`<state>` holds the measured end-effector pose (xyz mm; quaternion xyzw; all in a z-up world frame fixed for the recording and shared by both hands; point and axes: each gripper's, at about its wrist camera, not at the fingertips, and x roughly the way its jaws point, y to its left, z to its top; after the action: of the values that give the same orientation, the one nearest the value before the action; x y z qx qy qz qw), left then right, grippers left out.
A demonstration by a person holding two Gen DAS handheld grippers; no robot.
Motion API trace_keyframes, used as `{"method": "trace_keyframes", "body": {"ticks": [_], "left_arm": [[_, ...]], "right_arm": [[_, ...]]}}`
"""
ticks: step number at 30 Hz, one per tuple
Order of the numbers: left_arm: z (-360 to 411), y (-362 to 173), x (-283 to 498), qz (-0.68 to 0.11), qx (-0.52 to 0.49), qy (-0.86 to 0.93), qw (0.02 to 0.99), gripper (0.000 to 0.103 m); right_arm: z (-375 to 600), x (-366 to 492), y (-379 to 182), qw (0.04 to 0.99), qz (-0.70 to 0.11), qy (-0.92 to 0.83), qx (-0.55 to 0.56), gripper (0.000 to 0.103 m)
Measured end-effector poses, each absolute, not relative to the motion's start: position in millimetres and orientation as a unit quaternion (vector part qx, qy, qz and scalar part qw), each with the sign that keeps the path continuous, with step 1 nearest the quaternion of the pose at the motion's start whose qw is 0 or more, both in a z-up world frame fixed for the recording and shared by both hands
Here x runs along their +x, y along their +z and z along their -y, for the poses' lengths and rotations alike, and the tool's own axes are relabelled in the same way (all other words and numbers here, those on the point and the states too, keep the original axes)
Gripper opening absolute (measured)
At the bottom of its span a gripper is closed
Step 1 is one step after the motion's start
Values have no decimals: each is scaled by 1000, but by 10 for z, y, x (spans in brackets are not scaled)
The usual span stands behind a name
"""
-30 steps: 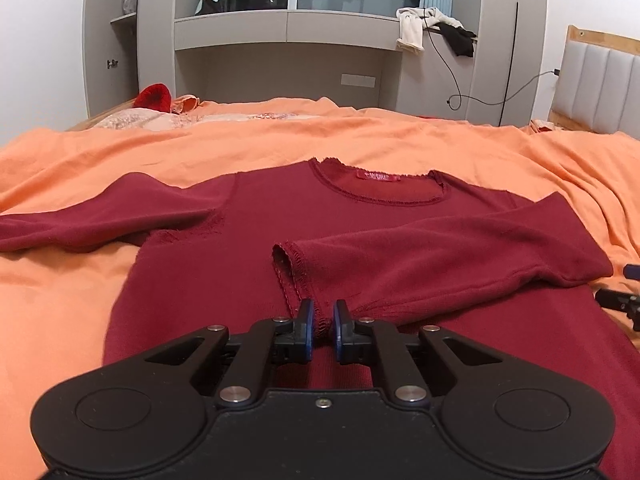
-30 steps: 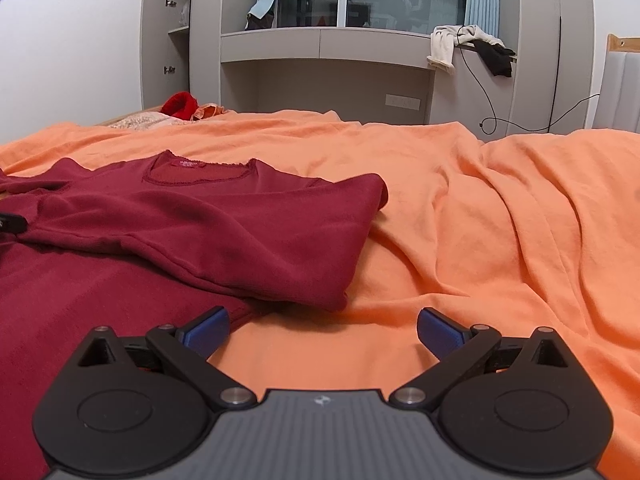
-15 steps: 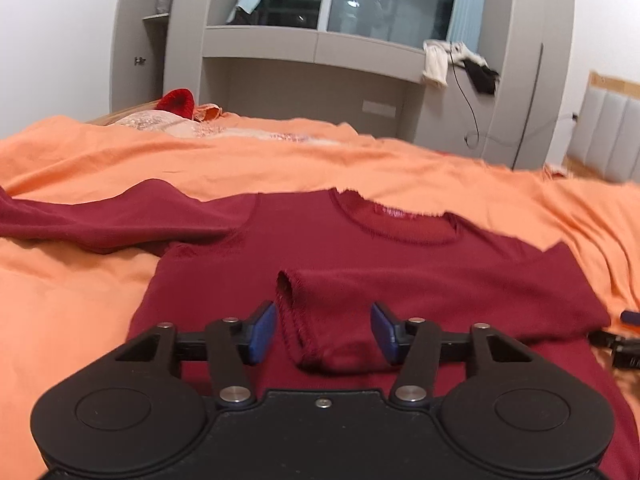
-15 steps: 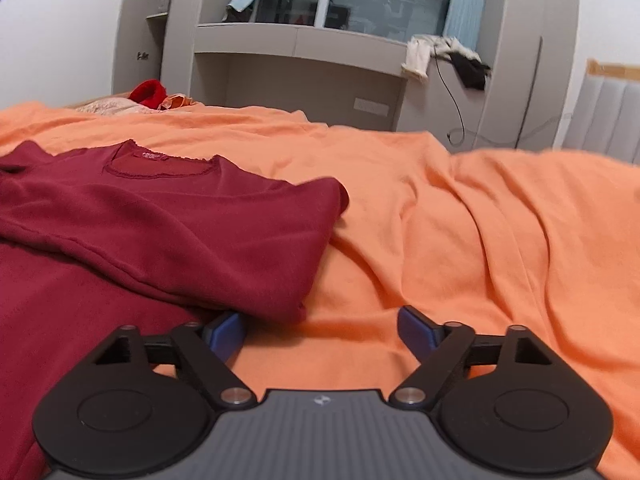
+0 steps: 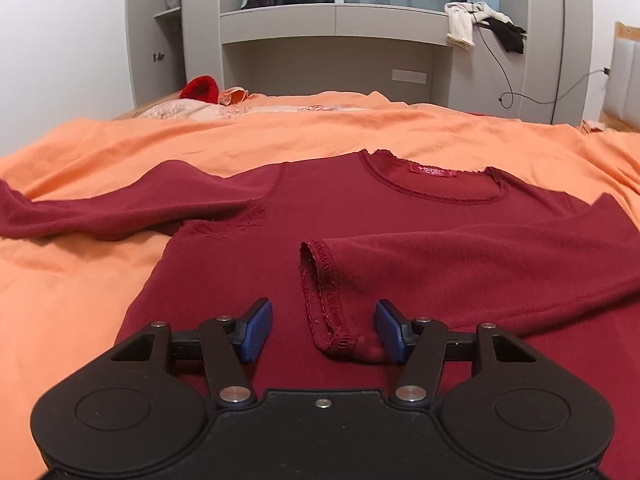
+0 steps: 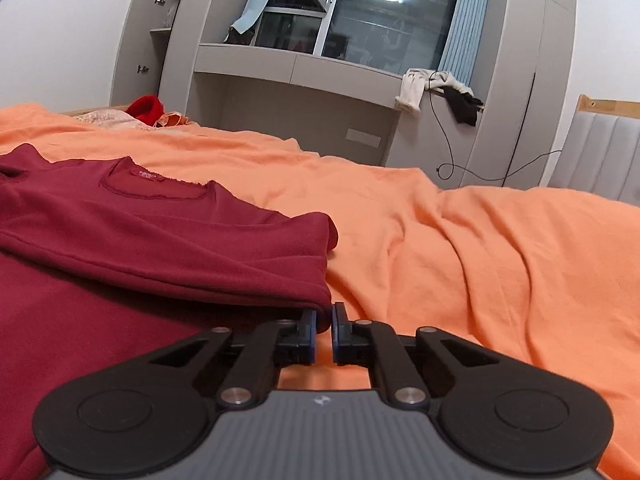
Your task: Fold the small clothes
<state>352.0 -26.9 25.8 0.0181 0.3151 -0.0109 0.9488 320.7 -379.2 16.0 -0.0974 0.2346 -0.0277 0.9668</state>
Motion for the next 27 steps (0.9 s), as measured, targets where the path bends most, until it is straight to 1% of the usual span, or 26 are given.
{"method": "trace_keyframes", "body": {"ticks": [5, 6, 7, 8, 9, 10, 12, 13, 14, 15, 16, 19, 20, 22, 24, 27], "left_arm": [[287, 269, 3464, -315, 32, -20, 948, 60], [292, 269, 3456, -315, 35, -21, 948, 60], [295, 268, 3451, -315, 37, -22, 948, 60], [296, 269, 3446, -315, 39, -22, 948, 60], [295, 269, 3448, -315, 39, -23, 948, 61], [292, 270, 3448, -316, 38, -23, 948, 61], [285, 271, 3453, -317, 35, -22, 948, 63], [285, 272, 3452, -317, 35, -22, 948, 65], [287, 275, 3454, -317, 36, -21, 948, 66], [289, 275, 3464, -317, 37, -20, 947, 69], [295, 277, 3463, -317, 37, -20, 948, 73], [300, 281, 3452, -315, 38, -18, 948, 83], [298, 281, 3453, -315, 37, -18, 948, 83], [300, 278, 3460, -317, 36, -18, 947, 84], [294, 282, 3457, -318, 35, -19, 947, 85], [276, 285, 3462, -320, 32, -21, 947, 86]], "right_arm": [[3841, 3257, 95, 959, -272, -11, -75, 8], [3860, 3241, 110, 960, -271, -10, -70, 11], [3877, 3224, 140, 961, -270, -10, -64, 19], [3901, 3204, 178, 962, -267, -10, -58, 24], [3925, 3183, 215, 963, -263, -12, -54, 37], [3951, 3163, 252, 965, -258, -16, -51, 46], [3997, 3142, 311, 967, -249, -21, -47, 53], [4022, 3141, 340, 968, -244, -24, -43, 61], [4047, 3143, 370, 970, -240, -27, -39, 65], [4066, 3145, 390, 971, -236, -30, -36, 72], [4079, 3152, 408, 972, -231, -34, -34, 76], [4082, 3215, 444, 972, -228, -40, -36, 81], [4083, 3228, 458, 972, -227, -40, -35, 83], [4092, 3234, 490, 972, -228, -37, -36, 91], [4098, 3214, 535, 970, -236, -24, -50, 95], [4119, 3116, 608, 972, -226, -24, -68, 102]]}}
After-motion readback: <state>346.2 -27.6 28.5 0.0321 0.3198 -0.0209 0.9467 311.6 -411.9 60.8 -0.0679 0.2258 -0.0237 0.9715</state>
